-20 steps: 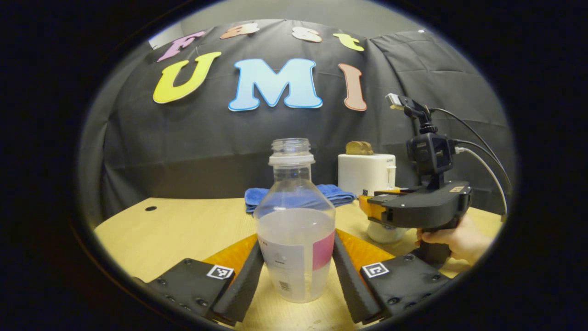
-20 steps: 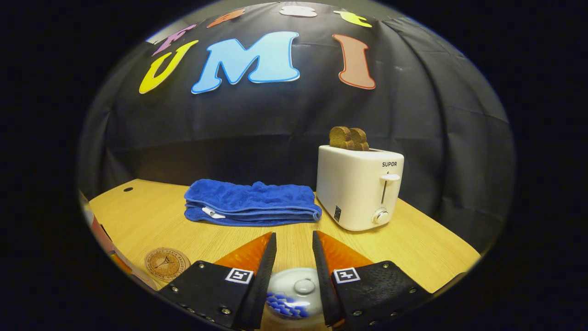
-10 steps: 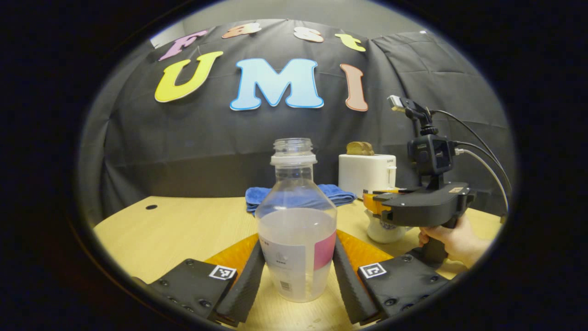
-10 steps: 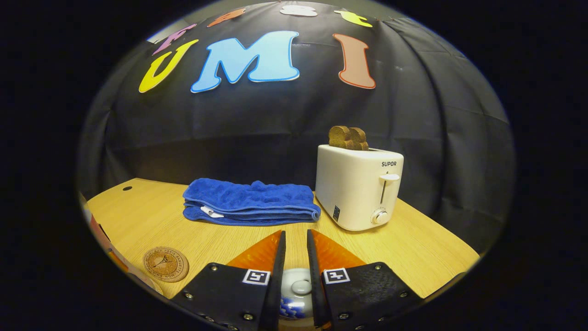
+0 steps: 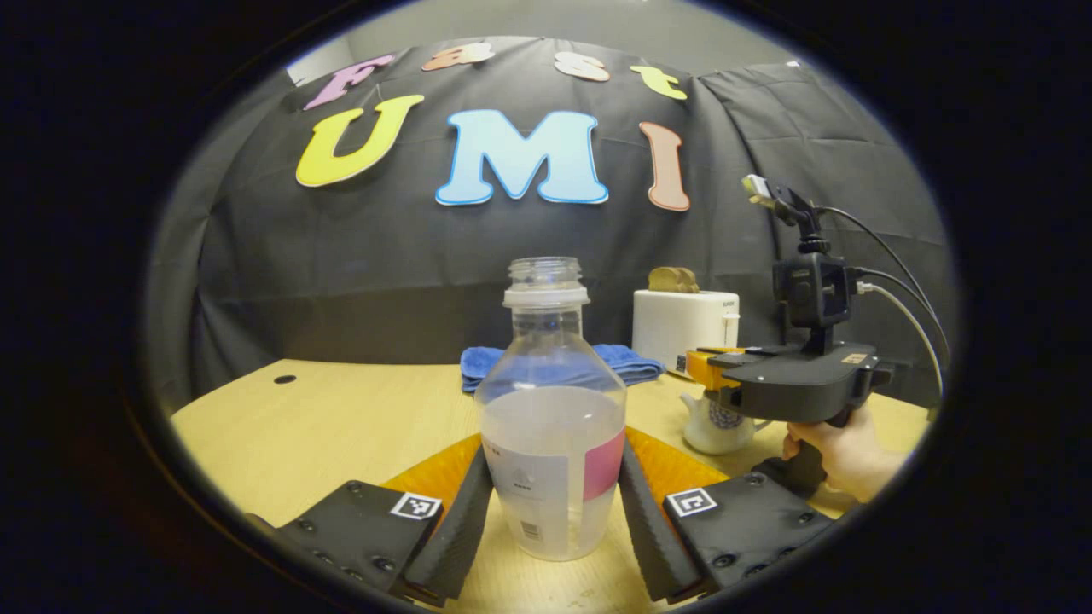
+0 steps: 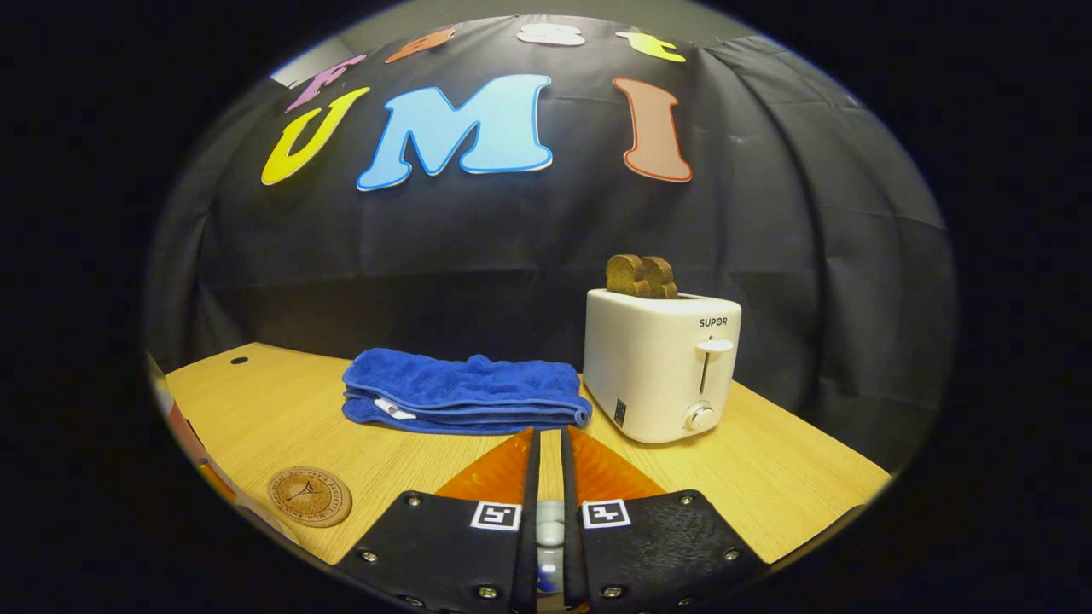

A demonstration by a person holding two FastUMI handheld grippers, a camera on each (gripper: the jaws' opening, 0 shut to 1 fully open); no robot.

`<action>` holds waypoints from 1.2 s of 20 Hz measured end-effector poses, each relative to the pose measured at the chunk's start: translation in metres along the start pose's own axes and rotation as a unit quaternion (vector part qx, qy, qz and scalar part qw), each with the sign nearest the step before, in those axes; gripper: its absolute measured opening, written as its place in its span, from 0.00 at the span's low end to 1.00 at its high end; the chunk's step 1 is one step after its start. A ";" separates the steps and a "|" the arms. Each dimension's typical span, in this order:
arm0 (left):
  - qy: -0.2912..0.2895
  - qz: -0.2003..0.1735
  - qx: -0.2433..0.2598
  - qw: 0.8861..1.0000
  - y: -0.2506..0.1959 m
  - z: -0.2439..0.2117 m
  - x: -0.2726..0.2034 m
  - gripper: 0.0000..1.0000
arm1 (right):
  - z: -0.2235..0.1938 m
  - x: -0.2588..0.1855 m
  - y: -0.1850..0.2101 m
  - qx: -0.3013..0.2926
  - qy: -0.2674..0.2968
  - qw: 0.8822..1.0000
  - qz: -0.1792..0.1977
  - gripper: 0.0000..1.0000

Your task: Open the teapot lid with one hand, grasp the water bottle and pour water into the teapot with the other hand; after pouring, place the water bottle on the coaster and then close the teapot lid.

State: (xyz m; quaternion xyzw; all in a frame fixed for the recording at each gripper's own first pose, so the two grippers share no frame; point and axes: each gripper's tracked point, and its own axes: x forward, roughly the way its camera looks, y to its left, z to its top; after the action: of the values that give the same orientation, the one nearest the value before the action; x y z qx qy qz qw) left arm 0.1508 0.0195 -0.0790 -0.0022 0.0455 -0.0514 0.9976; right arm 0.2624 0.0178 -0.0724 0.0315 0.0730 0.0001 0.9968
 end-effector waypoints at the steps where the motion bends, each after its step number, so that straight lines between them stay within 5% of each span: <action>1: -0.001 0.001 -0.001 1.000 0.001 0.001 0.000 0.87 | 0.006 -0.002 -0.001 0.003 -0.009 1.000 0.000 0.12; 8: 0.010 -0.020 0.012 1.000 -0.013 0.003 -0.002 0.85 | 0.027 -0.019 -0.017 0.027 -0.015 1.000 0.000 0.12; 14: 0.015 -0.009 0.125 0.992 -0.014 0.025 0.007 0.84 | 0.022 -0.040 -0.060 0.049 0.012 0.999 -0.020 0.12; 19: 0.046 -0.017 0.220 0.974 -0.032 0.023 0.028 0.85 | 0.020 -0.057 -0.106 0.039 0.012 0.998 -0.056 0.12; 24: 0.078 -0.025 0.342 0.936 -0.043 0.016 0.052 0.85 | 0.030 -0.070 -0.135 0.039 0.004 0.996 -0.085 0.12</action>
State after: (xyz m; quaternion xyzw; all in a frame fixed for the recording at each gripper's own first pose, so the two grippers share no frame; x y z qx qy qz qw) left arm 0.1992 -0.0284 -0.0678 0.3418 0.1029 -0.0891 0.9299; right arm 0.1970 -0.1192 -0.0409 0.0644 0.0794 -0.0878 0.9909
